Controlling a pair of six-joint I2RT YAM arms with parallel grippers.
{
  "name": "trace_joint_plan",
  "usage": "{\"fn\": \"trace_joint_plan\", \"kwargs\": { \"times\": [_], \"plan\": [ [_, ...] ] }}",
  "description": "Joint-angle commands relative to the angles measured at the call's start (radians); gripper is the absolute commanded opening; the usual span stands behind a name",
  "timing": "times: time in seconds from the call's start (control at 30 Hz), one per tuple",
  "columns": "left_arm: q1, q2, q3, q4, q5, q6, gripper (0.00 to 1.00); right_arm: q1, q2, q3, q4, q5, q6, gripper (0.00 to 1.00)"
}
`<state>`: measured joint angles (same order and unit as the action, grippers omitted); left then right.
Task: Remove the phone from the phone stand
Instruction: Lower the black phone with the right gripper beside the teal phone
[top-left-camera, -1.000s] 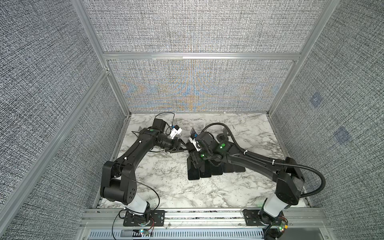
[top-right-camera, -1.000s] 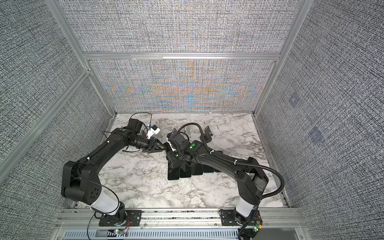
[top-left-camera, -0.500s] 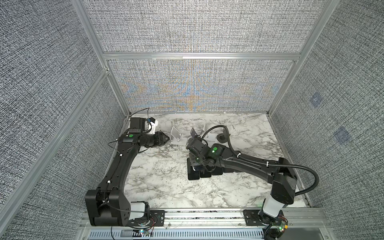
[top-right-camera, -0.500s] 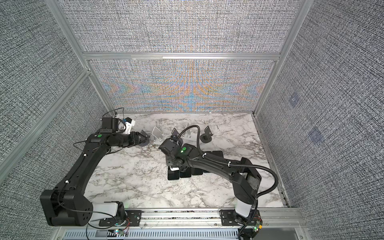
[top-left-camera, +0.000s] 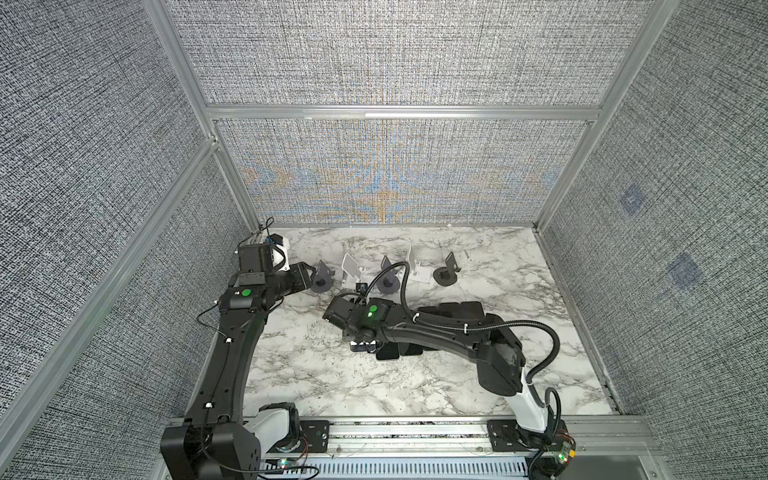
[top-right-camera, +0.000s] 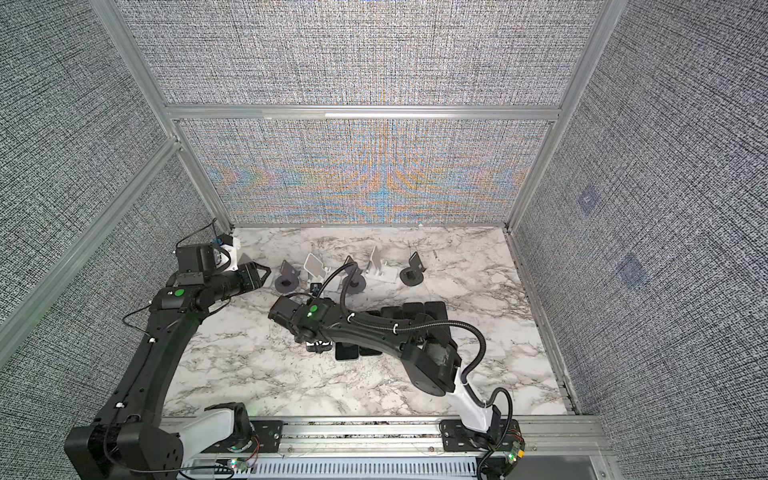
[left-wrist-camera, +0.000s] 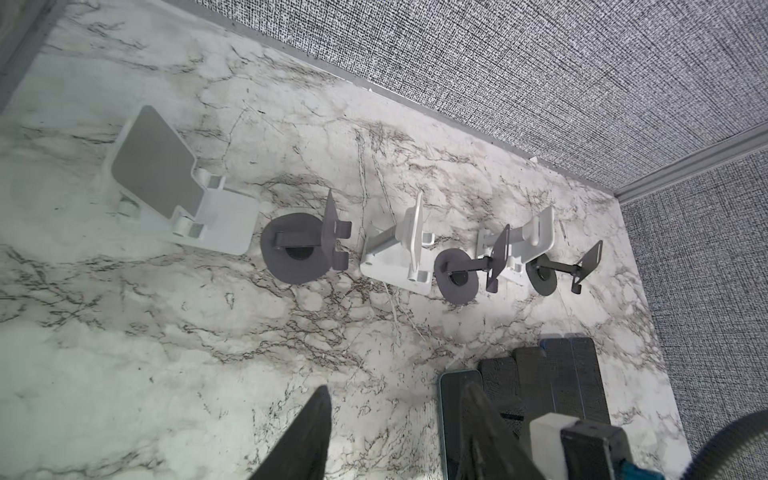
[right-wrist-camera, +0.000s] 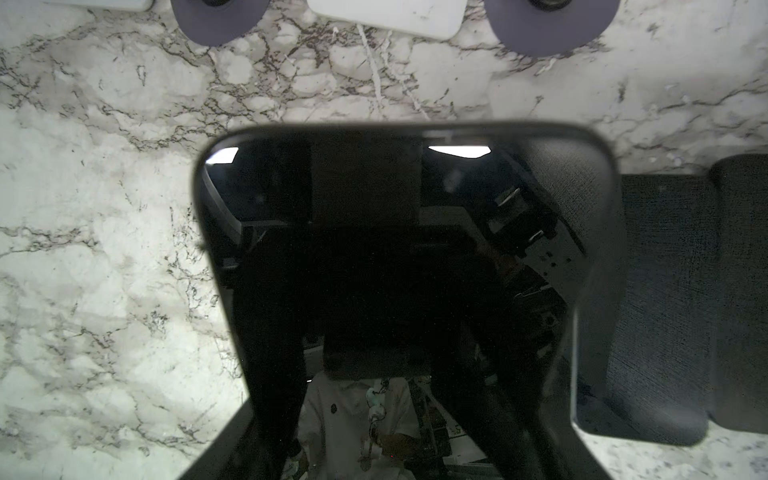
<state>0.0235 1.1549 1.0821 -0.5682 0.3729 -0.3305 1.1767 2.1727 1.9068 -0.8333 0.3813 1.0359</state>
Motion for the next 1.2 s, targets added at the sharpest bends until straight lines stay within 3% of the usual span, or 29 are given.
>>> {"fn": "trace_joint_plan", "kwargs": {
  "times": [0.0,0.6,0.9,1.17],
  "plan": [
    [0.004,-0.001,-0.001,0.028,-0.017,-0.016,0.51,0.001,0.036,0.024,-0.038,0.004,0.039,0.00],
    [0.006,0.001,-0.019,0.062,0.027,-0.020,0.51,0.004,0.137,0.040,0.029,-0.041,0.042,0.00],
    [0.006,-0.004,-0.021,0.067,0.034,-0.010,0.51,0.006,0.160,0.031,0.062,-0.059,0.025,0.17],
    [0.006,-0.005,-0.022,0.069,0.036,-0.006,0.51,0.006,0.156,0.006,0.084,-0.075,0.037,0.39]
  ]
}}
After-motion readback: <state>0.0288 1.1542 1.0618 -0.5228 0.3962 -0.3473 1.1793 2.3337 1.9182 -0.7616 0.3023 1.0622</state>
